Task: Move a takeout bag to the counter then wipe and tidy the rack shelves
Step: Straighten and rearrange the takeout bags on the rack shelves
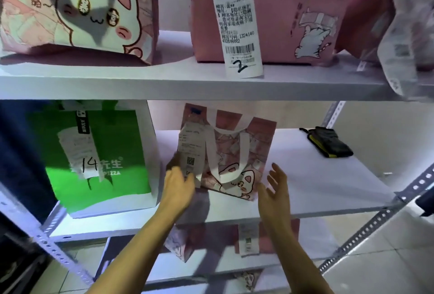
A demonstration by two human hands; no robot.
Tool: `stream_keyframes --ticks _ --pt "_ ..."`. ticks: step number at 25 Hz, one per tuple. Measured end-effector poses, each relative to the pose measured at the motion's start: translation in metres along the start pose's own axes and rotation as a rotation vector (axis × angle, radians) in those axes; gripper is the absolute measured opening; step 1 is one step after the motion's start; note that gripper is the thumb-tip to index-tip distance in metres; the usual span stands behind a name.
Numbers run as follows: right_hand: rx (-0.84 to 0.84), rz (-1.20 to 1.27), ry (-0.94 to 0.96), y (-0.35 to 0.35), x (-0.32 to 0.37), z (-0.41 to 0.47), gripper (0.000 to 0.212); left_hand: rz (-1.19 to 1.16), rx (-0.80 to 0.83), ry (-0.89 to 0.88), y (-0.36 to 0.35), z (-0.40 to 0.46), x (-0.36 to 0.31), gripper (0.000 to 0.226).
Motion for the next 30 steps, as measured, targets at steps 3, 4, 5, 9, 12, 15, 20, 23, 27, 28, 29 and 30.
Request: stream_keyframes --ticks 3,4,5,9,12,15,20,23,27,28,29,30 --pt "0.124 -0.029 0.013 -0.007 -0.003 0.015 0.054 -0.053 -0.091 0.024 -0.002 0.002 -0.005 0.045" --pt "0.161 -0.034 0.015 -0.009 -0.004 0.019 0.052 -0.075 -0.118 0.025 -0.001 0.002 -0.007 0.047" --pt "0.193 -0.033 0.021 -0.011 -0.005 0.023 0.049 -0.091 -0.134 0.022 -0.002 0.002 -0.007 0.047" --pt "0.239 -0.02 0.049 -0.01 -0.01 0.037 0.044 -0.12 -0.155 -0.013 -0.013 -0.005 -0.007 0.041" --pt "0.171 -0.033 0.042 0.01 -0.016 0.055 0.042 -0.179 -0.121 -0.062 -0.031 -0.015 -0.015 0.038" --pt "0.095 -0.105 0.03 0.043 -0.021 0.082 0.036 -0.166 -0.056 -0.075 -0.062 -0.024 -0.022 0.035" --pt "-0.028 -0.153 -0.026 0.101 -0.029 0.126 0.038 -0.199 0.075 -0.195 -0.124 -0.033 -0.063 0.034" --pt "-0.096 -0.154 -0.051 0.133 -0.037 0.145 0.048 -0.21 0.157 -0.186 -0.162 -0.033 -0.074 0.039" --pt "-0.165 -0.065 -0.112 0.167 -0.048 0.163 0.044 -0.227 0.209 -0.186 -0.199 -0.041 -0.092 0.042" --pt "-0.173 -0.055 -0.118 0.175 -0.05 0.167 0.041 -0.225 0.217 -0.186 -0.209 -0.044 -0.097 0.044" --pt "-0.174 -0.054 -0.117 0.182 -0.051 0.171 0.039 -0.217 0.219 -0.185 -0.217 -0.047 -0.102 0.047" --pt "-0.165 -0.056 -0.112 0.188 -0.053 0.176 0.039 -0.207 0.212 -0.182 -0.223 -0.049 -0.106 0.049"
Point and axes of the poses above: each hand's wrist, its own z-axis towards the middle knuckle, its own y-axis out of the back of the hand, x = y × z, the point moved 10 cm from there along z, towards the middle knuckle, and after that the axes turned 5 degrees about -x, right-handed, at the moved point
